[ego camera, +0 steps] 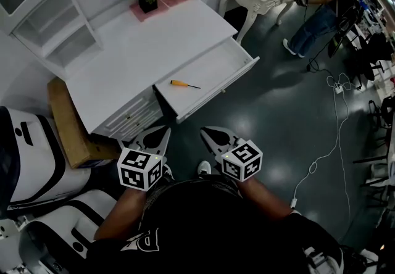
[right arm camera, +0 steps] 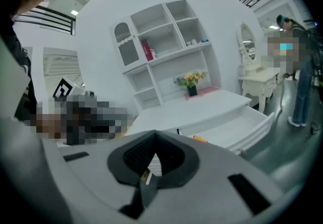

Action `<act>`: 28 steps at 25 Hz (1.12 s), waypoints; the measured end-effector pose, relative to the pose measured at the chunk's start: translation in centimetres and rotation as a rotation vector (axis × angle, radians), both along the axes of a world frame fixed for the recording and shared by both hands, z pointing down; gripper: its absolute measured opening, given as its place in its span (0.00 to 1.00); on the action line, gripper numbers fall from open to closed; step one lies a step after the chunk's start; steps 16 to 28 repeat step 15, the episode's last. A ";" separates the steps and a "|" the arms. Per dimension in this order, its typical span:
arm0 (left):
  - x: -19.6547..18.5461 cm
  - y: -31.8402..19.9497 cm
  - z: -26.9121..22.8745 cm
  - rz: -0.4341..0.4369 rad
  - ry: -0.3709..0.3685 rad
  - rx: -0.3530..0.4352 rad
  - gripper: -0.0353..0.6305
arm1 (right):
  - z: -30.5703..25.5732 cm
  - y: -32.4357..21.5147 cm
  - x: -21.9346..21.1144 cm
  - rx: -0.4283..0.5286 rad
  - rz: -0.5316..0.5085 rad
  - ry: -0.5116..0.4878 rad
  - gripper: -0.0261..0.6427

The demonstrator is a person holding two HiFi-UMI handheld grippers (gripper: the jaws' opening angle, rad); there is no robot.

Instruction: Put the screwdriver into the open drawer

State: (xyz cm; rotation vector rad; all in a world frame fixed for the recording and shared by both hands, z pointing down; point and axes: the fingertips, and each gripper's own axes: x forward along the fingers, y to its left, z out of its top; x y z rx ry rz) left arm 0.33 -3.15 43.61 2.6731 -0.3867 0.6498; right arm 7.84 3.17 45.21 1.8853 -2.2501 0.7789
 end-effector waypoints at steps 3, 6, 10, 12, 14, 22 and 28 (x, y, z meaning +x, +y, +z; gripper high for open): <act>0.0 -0.1 0.0 0.002 0.001 0.000 0.08 | 0.0 -0.1 0.0 -0.001 0.004 0.000 0.05; 0.0 -0.1 0.0 0.004 0.002 -0.001 0.08 | 0.0 0.0 0.0 0.000 0.011 0.000 0.05; 0.1 -0.2 -0.1 0.005 0.005 -0.001 0.08 | 0.0 -0.1 0.1 0.001 0.016 0.000 0.05; 0.0 -0.2 -0.1 0.007 0.006 -0.001 0.08 | 0.0 0.0 0.1 0.001 0.019 0.001 0.05; 0.0 -0.2 -0.1 0.009 0.006 -0.001 0.08 | 0.0 0.0 0.1 0.001 0.021 0.002 0.05; 0.1 -0.2 -0.1 0.009 0.007 -0.001 0.08 | 0.0 0.0 0.1 0.001 0.022 0.002 0.05; 0.1 -0.2 -0.1 0.009 0.007 -0.001 0.08 | 0.0 0.0 0.1 0.001 0.022 0.002 0.05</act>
